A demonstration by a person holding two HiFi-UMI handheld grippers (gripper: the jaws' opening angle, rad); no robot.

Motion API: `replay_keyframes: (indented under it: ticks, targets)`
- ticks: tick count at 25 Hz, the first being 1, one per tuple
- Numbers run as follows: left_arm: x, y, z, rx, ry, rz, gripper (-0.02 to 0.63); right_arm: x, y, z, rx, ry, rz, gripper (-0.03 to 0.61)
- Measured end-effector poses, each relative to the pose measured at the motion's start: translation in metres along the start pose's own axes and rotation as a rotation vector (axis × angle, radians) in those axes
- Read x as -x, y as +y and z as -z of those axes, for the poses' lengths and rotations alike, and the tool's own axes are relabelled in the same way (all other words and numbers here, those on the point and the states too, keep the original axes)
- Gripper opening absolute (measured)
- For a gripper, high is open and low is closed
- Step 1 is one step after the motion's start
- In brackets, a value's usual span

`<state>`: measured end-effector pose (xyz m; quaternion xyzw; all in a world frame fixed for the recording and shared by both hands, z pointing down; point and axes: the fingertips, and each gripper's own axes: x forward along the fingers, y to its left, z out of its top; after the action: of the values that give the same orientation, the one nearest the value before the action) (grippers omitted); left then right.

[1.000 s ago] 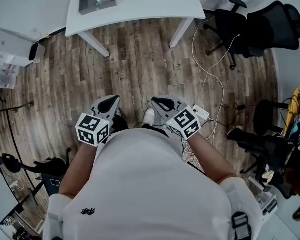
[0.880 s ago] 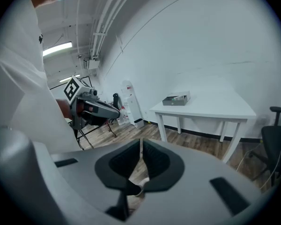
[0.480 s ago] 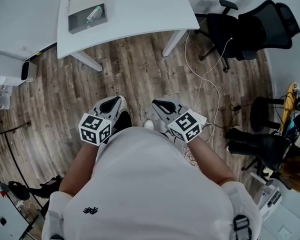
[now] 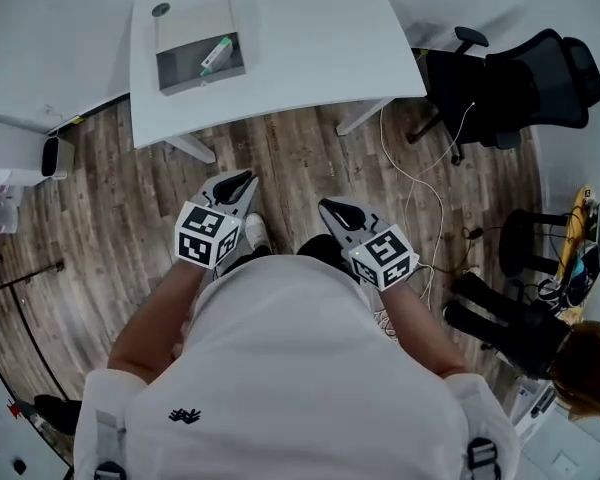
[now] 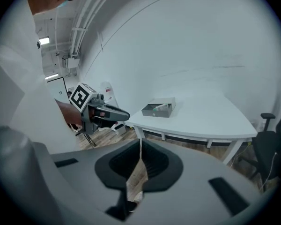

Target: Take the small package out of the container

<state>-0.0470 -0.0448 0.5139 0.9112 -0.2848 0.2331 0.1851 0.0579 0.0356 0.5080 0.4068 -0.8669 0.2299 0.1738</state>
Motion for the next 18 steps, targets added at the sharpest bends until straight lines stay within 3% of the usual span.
replay_keyframes:
  ticks: [6, 18]
  targets:
    - [-0.016, 0.073, -0.013, 0.026, -0.005, -0.099, 0.064, -0.020, -0.014, -0.019, -0.021, 0.004, -0.011, 0.011]
    - [-0.075, 0.198, -0.060, 0.021, 0.035, -0.334, 0.120, -0.054, -0.104, -0.061, 0.011, 0.022, -0.111, 0.011]
